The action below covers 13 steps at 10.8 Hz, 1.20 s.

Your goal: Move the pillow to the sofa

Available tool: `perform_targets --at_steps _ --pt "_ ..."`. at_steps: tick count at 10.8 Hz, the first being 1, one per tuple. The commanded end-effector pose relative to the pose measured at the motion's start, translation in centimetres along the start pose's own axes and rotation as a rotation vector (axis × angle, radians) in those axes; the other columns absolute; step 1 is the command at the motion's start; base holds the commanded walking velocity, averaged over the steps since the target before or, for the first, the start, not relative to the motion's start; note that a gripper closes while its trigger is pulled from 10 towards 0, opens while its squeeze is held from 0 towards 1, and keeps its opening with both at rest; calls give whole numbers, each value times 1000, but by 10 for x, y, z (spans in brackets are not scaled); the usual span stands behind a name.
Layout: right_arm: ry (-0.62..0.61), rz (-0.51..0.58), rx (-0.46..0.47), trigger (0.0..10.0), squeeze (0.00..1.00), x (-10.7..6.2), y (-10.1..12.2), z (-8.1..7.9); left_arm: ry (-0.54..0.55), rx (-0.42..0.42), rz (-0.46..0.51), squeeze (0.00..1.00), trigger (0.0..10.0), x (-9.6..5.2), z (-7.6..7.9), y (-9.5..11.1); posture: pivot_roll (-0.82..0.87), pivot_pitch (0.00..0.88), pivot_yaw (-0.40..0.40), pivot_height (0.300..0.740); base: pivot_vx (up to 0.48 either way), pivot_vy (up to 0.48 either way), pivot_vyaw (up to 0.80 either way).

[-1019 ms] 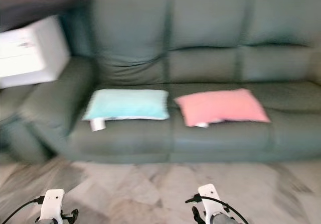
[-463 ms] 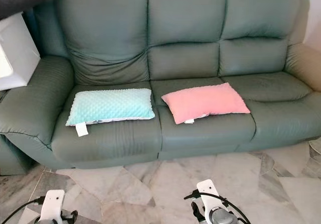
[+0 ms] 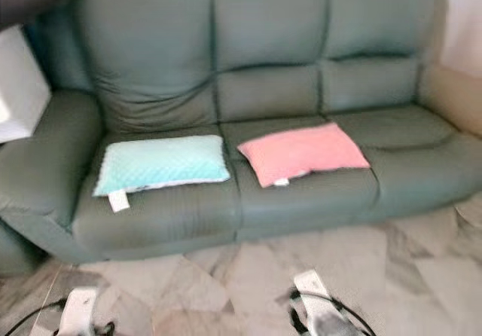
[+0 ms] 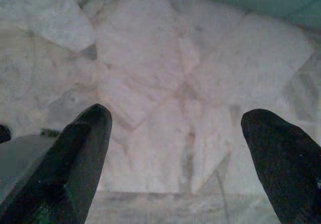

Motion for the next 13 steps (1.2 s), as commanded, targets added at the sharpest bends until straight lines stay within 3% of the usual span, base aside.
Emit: perform_targets --at_steps 1,13 --pt "16 11 -3 10000 0 1 3 -3 9 12 -25 0 10000 -2 -5 -9 -169 0 8 740 0 0 -800" --pt "29 -6 -56 10000 0 0 0 0 -12 6 -48 0 10000 -3 0 -18 -182 0 5 740 0 0 -800"
Point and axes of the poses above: a point about 5 cm out from each wrist's last joint towards the gripper, its own x axis pointing out of the wrist towards the gripper, its own y axis along the axis of the wrist's last joint, z = x × y, the point moved 1 cm from there along x, pointing out of the wrist towards the gripper, and after that the axes turned 12 degrees about x, right-handed, at the moved point
